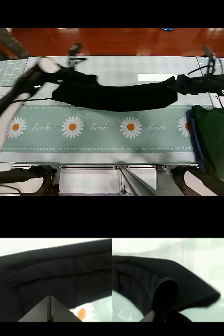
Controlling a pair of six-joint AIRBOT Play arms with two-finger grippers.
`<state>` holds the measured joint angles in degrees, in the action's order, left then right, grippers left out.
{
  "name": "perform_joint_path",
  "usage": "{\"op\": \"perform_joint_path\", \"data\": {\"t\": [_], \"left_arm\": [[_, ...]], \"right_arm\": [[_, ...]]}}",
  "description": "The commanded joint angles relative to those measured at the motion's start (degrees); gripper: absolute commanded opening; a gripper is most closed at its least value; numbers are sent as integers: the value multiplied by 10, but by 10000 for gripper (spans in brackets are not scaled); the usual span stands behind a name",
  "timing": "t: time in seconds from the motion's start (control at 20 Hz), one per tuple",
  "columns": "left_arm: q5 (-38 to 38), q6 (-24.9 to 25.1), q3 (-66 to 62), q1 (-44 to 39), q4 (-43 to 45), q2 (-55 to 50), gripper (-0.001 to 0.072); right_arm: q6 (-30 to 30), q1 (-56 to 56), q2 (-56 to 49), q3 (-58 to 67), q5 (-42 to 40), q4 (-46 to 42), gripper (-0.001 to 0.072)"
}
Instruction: Fold the shirts.
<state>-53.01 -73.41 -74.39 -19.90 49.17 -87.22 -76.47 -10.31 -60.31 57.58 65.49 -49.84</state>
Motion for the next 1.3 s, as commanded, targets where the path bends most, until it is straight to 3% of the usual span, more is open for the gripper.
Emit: {"op": "perform_joint_path", "data": {"t": [0.0,0.1,0.25,0.5,0.75,0.9,1.05,1.25], "left_arm": [[-56,-8,-120,-116,5,-127,20],[-88,-9,-180,-162,5,-183,20],[-99,-75,-223,-212,-2,-241,20],[-151,-71,-254,-224,-31,-253,20],[-254,-54,-258,-82,-17,-171,21],[-286,-28,-238,27,-16,-67,21],[-280,-2,-159,141,-6,63,21],[-261,28,-3,280,13,224,21]], "right_arm": [[-40,1,122,-32,40,-19,24],[-59,1,166,-33,54,-28,24],[-75,1,212,-33,68,-33,24],[-85,2,222,-33,74,-41,24],[-101,42,211,-33,38,-35,24],[-114,121,146,-33,-30,-10,24],[-92,219,33,2,-154,66,24],[-77,327,-169,146,-210,96,24]]}}
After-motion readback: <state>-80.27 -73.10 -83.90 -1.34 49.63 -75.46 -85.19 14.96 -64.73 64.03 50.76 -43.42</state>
